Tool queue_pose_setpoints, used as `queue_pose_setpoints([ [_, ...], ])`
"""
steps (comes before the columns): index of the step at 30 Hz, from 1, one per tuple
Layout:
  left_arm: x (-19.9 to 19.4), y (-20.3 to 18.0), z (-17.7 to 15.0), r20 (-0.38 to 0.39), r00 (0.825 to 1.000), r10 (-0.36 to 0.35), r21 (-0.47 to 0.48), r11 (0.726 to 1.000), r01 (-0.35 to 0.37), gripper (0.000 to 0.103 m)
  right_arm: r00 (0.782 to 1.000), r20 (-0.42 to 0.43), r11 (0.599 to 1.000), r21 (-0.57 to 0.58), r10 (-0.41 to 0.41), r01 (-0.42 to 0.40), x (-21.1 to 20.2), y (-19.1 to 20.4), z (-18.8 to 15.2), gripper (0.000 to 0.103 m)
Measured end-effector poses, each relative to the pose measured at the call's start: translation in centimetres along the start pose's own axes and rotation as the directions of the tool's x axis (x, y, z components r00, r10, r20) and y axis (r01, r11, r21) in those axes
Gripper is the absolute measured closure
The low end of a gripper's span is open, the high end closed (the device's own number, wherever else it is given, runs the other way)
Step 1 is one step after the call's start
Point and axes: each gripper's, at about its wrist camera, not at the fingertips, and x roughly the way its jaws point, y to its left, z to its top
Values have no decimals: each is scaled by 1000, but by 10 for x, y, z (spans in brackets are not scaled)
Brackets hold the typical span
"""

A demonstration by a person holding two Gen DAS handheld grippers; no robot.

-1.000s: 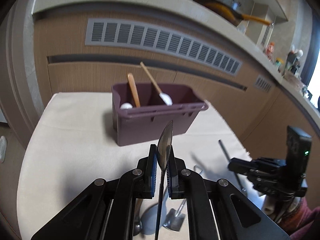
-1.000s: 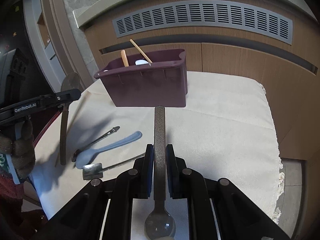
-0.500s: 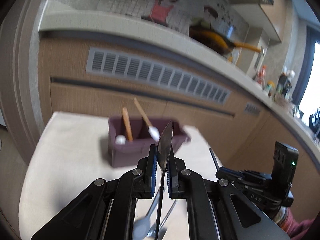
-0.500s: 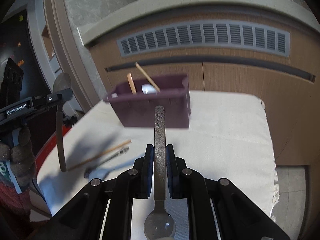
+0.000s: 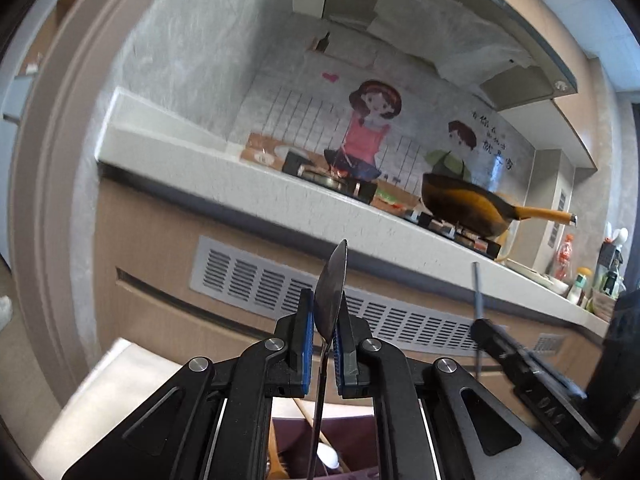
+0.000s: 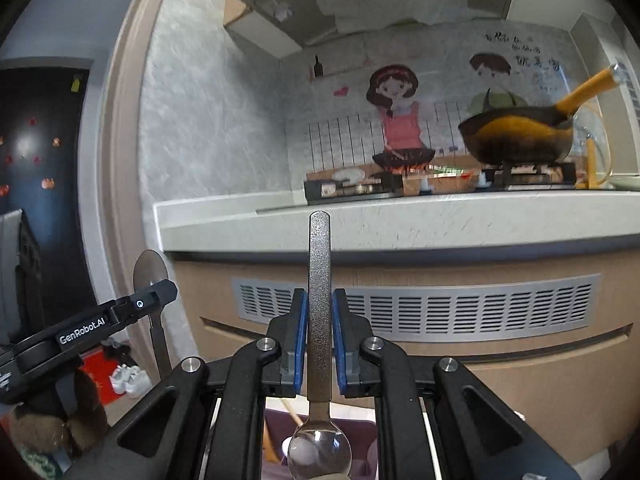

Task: Organize utensils
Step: 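Lift both spoons over the caddy and open both grippers to drop them in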

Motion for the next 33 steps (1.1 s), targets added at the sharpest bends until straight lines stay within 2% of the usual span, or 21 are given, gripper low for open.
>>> queue_pose_setpoints([
  [5, 30, 11, -12, -38, 999, 7, -43, 999, -8, 94, 998, -55, 1000, 31, 3, -1, 37, -14, -17, 92],
  [11, 52, 15, -22, -59, 998, -1, -64, 998, -3, 94, 996, -85, 999, 28, -21, 23, 60, -20, -37, 92],
  [17, 62, 16, -38, -59, 998, -25, -68, 997, 21, 94, 994, -64, 996, 30, -87, 89, 71, -23, -56, 91],
  [19, 59, 20, -47, -76, 996, -48, -70, 997, 43, 92, 993, -106, 997, 51, -56, 62, 70, -27, -65, 90],
  [20, 56, 21, -50, -82, 995, -56, -68, 996, 51, 89, 989, -145, 997, 60, -28, 37, 68, -29, -70, 84],
  [21, 50, 22, -55, -89, 994, -61, -57, 997, 56, 78, 985, -169, 998, 61, -16, 27, 65, -29, -73, 79],
  [22, 45, 24, -59, -97, 994, -55, -45, 998, 51, 63, 983, -182, 998, 60, -12, 24, 59, -30, -75, 78],
  [24, 35, 27, -64, -122, 991, -53, -33, 998, 49, 51, 983, -186, 998, 58, -11, 22, 42, -31, -78, 75],
  [26, 26, 31, -65, -149, 988, -48, -33, 999, 43, 51, 983, -182, 999, 44, -23, 31, 25, -30, -77, 70],
  [28, 13, 36, -63, -166, 986, -19, -39, 999, 13, 51, 981, -192, 999, 28, -40, 47, 10, -28, -76, 70],
  [33, -29, 50, -64, -209, 977, 49, -13, 999, -53, 51, 954, -297, 998, 44, -23, 38, -20, -24, -84, 68],
])
